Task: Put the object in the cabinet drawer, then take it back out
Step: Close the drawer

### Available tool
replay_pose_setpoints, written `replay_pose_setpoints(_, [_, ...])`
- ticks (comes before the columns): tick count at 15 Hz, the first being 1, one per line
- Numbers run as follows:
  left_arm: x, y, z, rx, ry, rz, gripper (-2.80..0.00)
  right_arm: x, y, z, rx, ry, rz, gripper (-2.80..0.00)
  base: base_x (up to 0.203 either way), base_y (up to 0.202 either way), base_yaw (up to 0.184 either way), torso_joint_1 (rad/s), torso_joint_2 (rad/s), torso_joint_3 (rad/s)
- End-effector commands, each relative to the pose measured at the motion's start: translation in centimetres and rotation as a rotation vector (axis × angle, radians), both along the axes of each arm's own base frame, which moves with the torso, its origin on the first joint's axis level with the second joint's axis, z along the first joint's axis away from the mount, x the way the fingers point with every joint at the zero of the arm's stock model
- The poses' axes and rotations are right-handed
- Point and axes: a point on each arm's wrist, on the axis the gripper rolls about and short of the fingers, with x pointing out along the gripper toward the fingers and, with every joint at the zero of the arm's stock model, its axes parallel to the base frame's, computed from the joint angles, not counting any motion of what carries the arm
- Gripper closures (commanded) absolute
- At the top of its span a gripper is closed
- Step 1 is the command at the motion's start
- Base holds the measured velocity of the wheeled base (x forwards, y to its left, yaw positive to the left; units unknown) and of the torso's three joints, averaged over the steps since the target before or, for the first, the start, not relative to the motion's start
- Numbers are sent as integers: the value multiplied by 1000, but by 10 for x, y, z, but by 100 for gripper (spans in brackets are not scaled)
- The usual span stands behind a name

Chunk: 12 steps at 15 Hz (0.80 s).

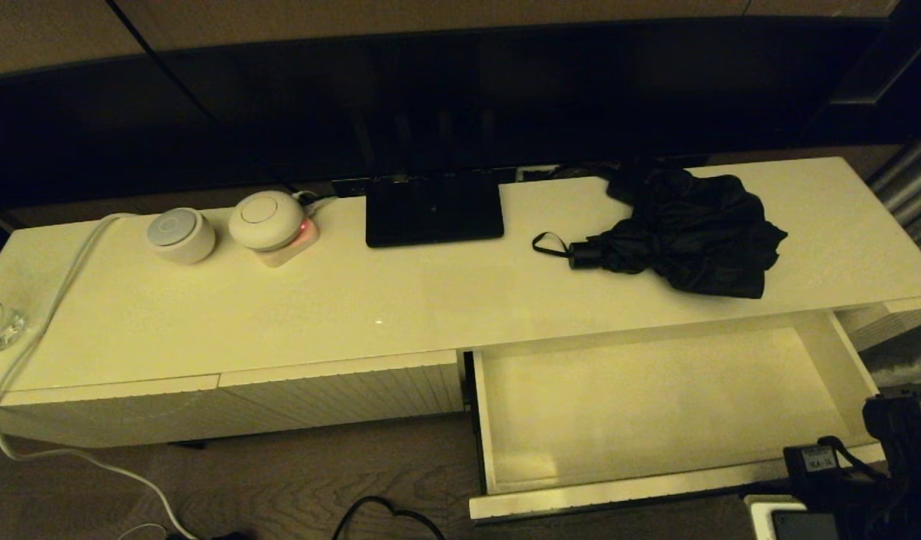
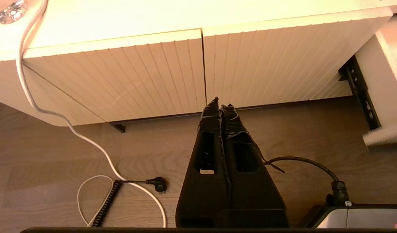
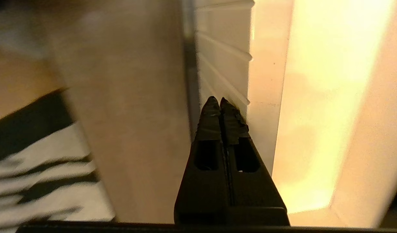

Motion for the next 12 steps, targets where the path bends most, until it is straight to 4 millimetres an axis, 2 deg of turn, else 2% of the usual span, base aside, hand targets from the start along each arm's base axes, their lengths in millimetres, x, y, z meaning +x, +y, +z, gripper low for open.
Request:
replay_pose_setpoints(1, [0, 0, -1, 0, 3, 1, 0, 9, 1, -1, 9, -25, -4, 0, 0, 0, 0, 0, 0, 0])
replay_pose_setpoints(4, [0, 0, -1, 0, 3, 1, 0, 26, 3, 5, 21, -111, -3, 0, 0, 0, 0, 0, 0, 0])
replay_pose_setpoints(7, [0, 0, -1, 0, 3, 1, 0, 34, 3, 5, 21, -129, -4, 0, 0, 0, 0, 0, 0, 0])
replay_pose_setpoints(12, [0, 0, -1, 0, 3, 1, 0, 62, 1, 23, 32, -216, -23, 0, 0, 0, 0, 0, 0, 0])
